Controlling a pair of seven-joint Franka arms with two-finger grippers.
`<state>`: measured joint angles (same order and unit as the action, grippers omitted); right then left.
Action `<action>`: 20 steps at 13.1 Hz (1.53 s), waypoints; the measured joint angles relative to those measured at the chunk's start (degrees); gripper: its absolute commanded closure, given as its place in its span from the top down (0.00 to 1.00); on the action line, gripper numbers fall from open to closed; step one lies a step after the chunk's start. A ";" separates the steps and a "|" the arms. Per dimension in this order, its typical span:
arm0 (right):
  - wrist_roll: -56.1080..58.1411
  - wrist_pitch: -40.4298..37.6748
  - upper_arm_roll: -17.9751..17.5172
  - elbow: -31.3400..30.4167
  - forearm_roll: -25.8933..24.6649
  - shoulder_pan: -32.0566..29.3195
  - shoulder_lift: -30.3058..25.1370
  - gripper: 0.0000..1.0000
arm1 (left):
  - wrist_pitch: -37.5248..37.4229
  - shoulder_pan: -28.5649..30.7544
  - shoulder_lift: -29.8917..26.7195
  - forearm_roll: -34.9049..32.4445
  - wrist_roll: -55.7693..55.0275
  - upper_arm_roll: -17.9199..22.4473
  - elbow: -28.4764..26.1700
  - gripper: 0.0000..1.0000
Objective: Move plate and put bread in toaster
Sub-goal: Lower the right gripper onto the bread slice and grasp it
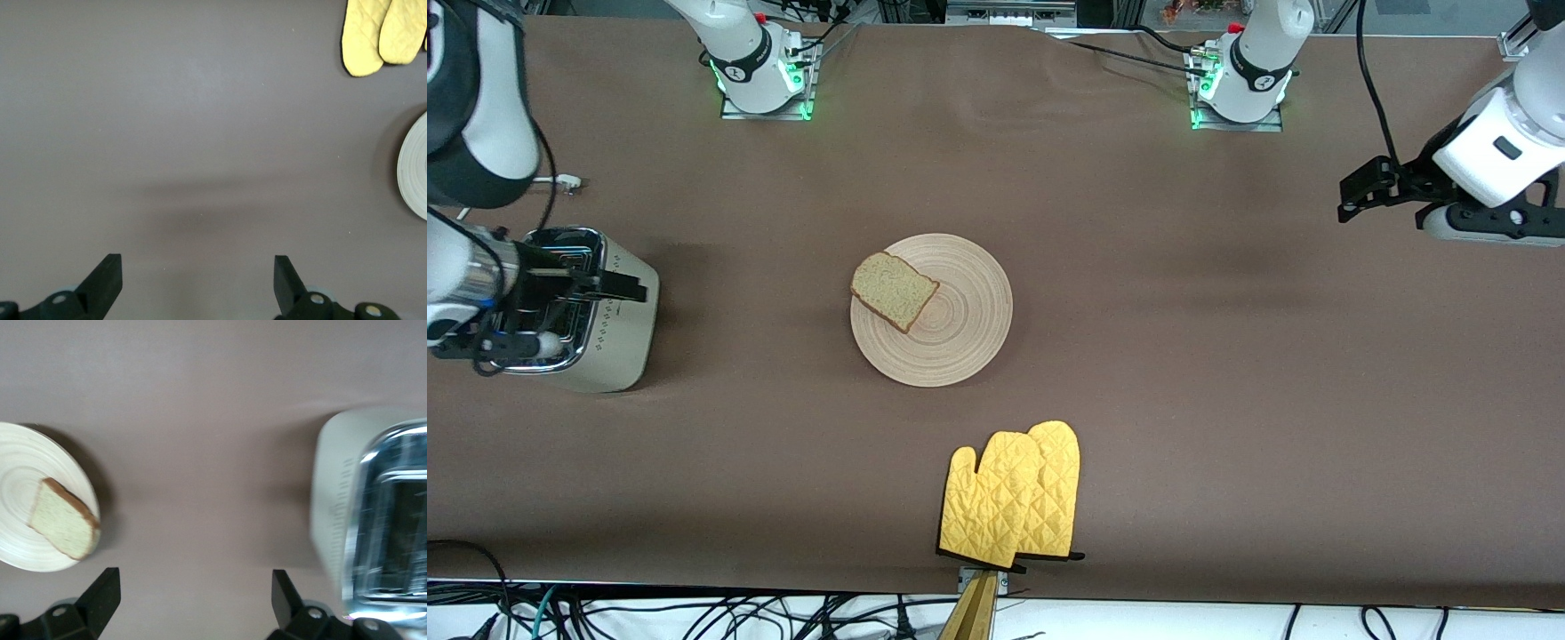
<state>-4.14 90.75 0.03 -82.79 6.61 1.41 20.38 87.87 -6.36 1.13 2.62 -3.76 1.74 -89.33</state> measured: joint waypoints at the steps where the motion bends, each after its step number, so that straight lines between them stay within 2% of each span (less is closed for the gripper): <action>1: -4.16 0.59 -0.05 -0.49 1.49 1.86 1.10 1.00 | -0.01 1.21 0.00 0.42 0.01 0.11 0.63 1.00; 5: -16.36 9.15 -0.23 -6.06 3.25 9.72 4.64 1.00 | -0.16 3.77 0.00 1.57 0.33 0.37 2.01 1.00; 10: -29.40 17.09 -0.25 -15.83 5.91 16.61 5.07 1.00 | -0.32 4.06 0.24 1.56 0.71 0.09 2.02 1.00; 16: -37.39 19.99 -0.28 -23.51 6.16 17.21 5.07 1.00 | -0.51 4.05 0.41 1.56 0.71 -0.20 2.02 1.00; 20: -44.01 28.54 -3.81 -28.67 6.43 17.42 5.35 1.00 | -0.52 4.05 0.43 1.56 0.71 -0.26 2.02 1.00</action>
<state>-48.15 119.29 -3.77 -111.46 13.04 18.83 25.73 87.35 -2.32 1.56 4.18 -3.04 1.48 -87.31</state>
